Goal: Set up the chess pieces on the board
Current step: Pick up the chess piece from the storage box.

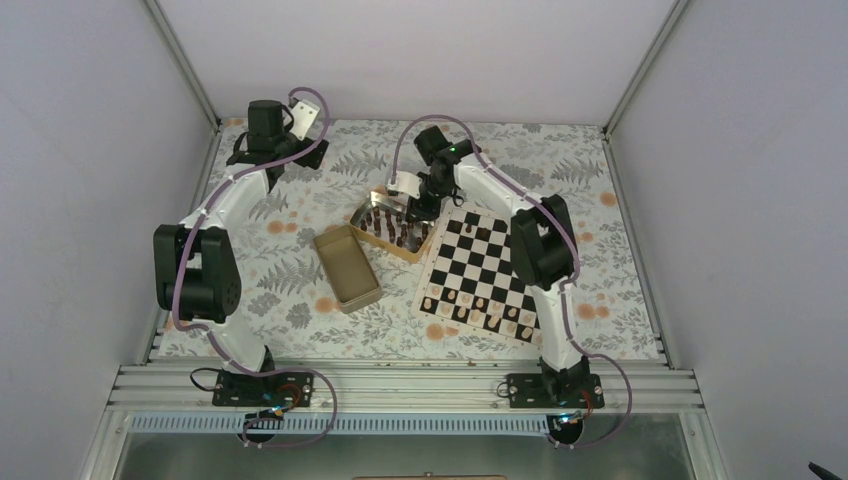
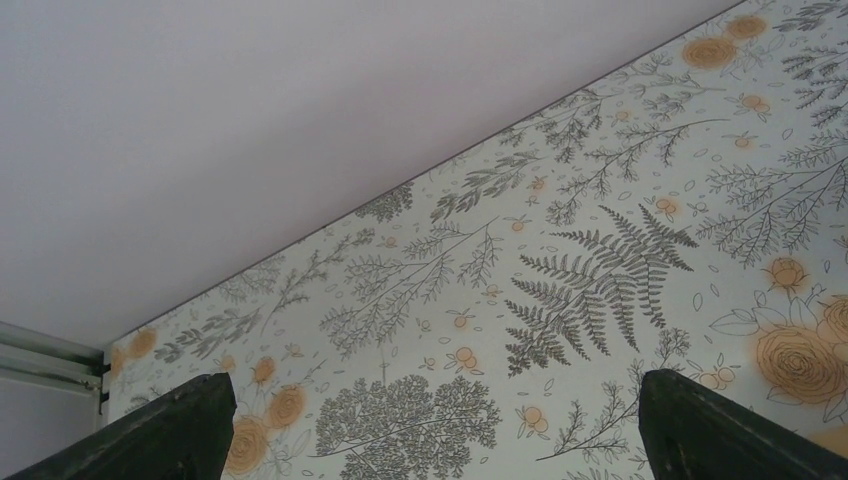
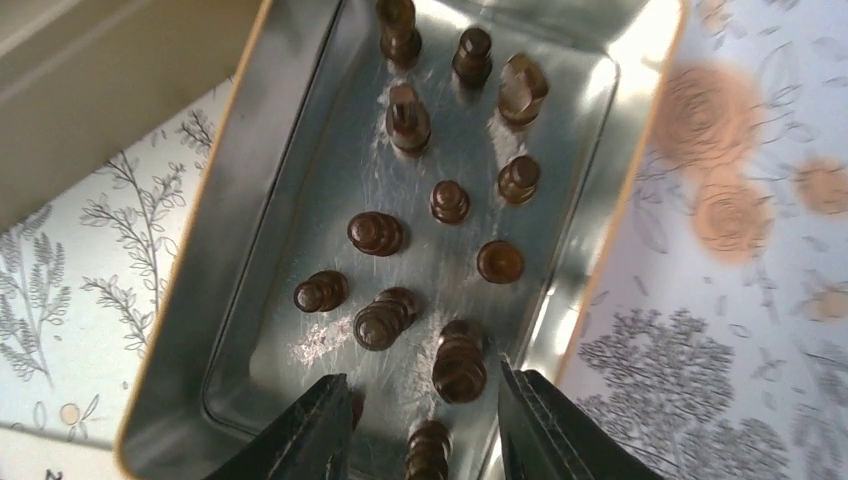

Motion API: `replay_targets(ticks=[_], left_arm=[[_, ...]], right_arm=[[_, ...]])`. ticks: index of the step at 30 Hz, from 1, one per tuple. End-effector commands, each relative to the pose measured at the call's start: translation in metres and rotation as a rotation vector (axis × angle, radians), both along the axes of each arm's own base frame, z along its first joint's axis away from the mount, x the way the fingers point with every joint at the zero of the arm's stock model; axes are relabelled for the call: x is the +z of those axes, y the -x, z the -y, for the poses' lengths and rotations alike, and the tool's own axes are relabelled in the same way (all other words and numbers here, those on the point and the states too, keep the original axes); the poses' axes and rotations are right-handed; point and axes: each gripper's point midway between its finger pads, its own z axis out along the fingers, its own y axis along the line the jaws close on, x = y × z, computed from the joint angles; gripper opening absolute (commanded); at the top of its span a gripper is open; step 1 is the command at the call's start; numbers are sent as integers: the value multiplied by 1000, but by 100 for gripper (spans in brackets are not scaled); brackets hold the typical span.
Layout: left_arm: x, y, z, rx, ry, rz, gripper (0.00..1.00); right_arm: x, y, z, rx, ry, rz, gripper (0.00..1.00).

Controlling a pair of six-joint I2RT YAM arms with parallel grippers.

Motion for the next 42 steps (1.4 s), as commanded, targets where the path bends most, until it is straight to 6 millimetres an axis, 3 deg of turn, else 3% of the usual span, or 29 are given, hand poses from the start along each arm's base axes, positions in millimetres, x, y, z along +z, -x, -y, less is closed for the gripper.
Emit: replay_targets(ticks=[1, 13, 37, 42], left_arm=[[16, 5, 0, 1, -9, 42, 100], [15, 7, -3, 11, -12, 46, 100], [11, 8, -1, -1, -16, 41, 100], [11, 8, -1, -3, -17, 41, 100]], right_arm=[[-17, 0, -7, 4, 30, -21, 40], [-27, -10, -10, -8, 55, 0, 40], [-47, -7, -9, 7, 102, -12, 33], [-48, -7, -9, 3, 109, -10, 27]])
